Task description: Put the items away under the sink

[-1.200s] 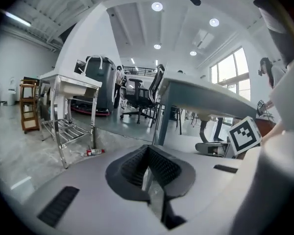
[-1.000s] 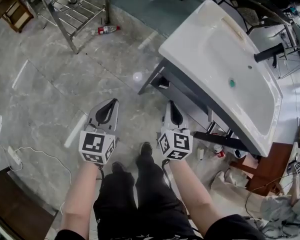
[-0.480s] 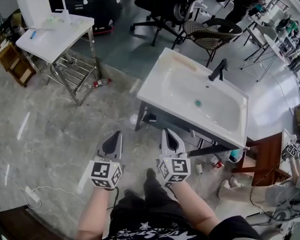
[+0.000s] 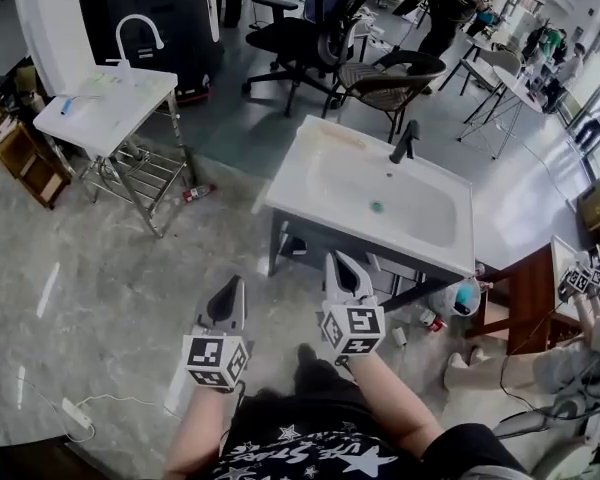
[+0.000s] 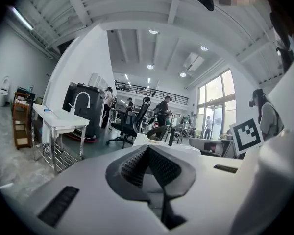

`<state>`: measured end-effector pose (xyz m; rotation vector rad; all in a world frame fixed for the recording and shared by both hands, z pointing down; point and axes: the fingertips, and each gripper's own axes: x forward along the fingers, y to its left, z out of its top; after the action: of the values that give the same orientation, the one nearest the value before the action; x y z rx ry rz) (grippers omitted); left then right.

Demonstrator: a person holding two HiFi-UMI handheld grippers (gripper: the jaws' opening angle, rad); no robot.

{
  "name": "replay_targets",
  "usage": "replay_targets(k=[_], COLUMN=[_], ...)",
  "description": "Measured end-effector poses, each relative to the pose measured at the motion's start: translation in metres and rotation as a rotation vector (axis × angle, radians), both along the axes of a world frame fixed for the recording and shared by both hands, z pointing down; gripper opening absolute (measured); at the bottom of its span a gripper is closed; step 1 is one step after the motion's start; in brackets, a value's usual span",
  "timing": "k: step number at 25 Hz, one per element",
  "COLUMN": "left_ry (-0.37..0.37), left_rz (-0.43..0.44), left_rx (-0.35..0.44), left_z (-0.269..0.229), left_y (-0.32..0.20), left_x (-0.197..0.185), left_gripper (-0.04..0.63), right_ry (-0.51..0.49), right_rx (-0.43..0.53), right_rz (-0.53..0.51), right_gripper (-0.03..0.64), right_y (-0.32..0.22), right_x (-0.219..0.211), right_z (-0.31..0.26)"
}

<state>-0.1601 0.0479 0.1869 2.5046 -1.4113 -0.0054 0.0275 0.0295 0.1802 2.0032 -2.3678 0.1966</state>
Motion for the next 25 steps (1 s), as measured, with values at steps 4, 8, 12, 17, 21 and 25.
replay_targets(k=[4, 8, 12, 17, 21, 25], left_ry=[-0.008, -0.019, -0.057, -0.078, -0.101, -0.108], left_rz=[-0.004, -0.020, -0.044, -0.072, -0.058, -0.084], left_rx=[0.006, 0.016, 0.028, -0.013, -0.027, -0.018], left_z=[0.000, -0.004, -0.010, 0.000, 0.006, -0.001], left_y=[0.006, -0.001, -0.025, -0.076, -0.124, -0.170], left_x=[-0.006, -0.009, -0.010, 0.005, 0.043, 0.073], left_gripper=[0.009, 0.009, 0.009, 0.009, 0.009, 0.009], right_ry=[-0.008, -0.008, -0.036, -0.093, -0.102, -0.131], right_rx=[-0.010, 0.005, 0.011, 0.032, 0.004, -0.022], right_rz=[0.008, 0.008, 0.010, -0.068, -0.101, -0.160], right_gripper=[0.003, 0.003, 0.003, 0.005, 0.005, 0.006], right_y=[0.001, -0.019, -0.058, -0.114, -0.168, -0.216], right_x=[0.002, 0.012, 0.024, 0.035, 0.063, 0.088], right_z=[0.002, -0.003, -0.003, -0.001, 0.010, 0.016])
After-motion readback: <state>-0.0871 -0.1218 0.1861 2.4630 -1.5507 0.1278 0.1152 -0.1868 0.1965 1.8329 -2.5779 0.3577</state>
